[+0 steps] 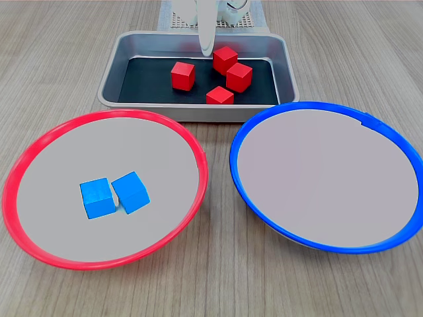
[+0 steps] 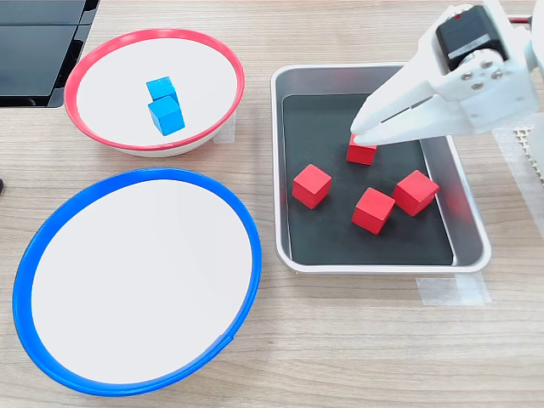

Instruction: Resolve any anomalies and move all blocks to matching dishes

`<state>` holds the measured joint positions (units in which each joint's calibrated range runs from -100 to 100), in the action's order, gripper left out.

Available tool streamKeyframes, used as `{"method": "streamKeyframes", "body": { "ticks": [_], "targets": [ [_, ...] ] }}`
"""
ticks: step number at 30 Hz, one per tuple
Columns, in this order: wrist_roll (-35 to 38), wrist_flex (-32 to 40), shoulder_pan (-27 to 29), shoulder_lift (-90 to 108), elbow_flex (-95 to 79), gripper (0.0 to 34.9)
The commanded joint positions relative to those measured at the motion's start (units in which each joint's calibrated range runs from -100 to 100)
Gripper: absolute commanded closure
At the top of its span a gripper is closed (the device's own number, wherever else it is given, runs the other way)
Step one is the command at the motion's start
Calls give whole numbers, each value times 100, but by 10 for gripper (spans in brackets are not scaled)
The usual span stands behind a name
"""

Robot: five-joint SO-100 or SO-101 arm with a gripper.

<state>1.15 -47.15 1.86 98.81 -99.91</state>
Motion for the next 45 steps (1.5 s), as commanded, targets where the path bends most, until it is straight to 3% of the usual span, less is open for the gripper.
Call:
{"method": "streamKeyframes", "body": {
  "ticks": [1,41,45],
  "targets": [
    [-10,-19,-12,26,-9,346],
    [0,-28,-49,26,-9,346],
    [464,294,-40,-1024,628,346]
  ]
}}
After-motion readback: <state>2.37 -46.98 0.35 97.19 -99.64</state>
